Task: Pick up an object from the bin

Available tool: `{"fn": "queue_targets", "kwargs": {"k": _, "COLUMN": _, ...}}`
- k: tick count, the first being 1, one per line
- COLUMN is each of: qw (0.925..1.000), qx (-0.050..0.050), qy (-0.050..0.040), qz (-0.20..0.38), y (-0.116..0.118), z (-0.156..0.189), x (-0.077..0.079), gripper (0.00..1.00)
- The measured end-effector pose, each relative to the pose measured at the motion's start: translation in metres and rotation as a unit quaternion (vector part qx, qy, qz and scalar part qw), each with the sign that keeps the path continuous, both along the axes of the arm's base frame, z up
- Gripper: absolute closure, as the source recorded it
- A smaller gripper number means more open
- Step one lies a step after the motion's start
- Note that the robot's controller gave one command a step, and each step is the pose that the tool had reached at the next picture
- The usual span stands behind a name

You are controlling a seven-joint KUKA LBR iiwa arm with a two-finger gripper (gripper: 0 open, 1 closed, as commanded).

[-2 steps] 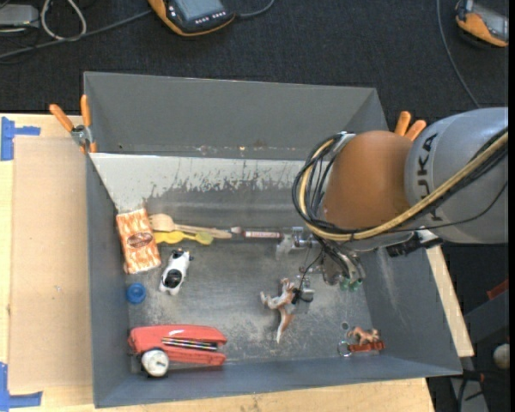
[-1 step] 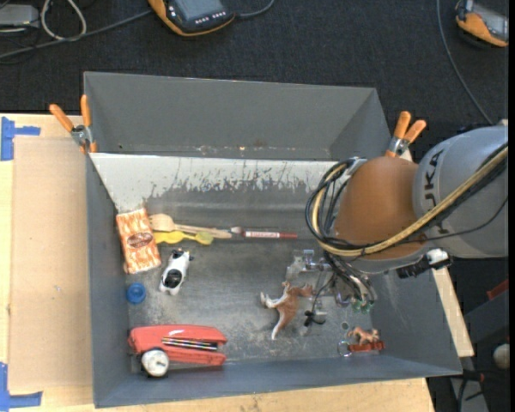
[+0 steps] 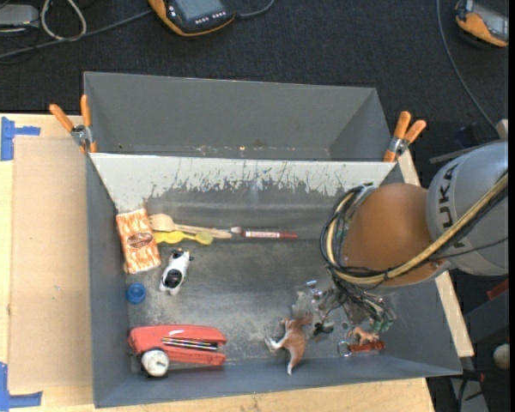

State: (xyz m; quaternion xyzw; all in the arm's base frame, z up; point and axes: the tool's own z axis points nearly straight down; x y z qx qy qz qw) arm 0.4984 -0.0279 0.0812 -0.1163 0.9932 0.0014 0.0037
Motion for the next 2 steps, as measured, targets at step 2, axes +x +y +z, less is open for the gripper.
{"fn": "queue_targets", "kwargs": {"k": 2, "qw": 1.0, "qx": 0.0, "qy": 0.0002, "qz": -0.002, "y": -0.0004, "z": 0.0, "x": -0.0001, "gripper": 1.0}}
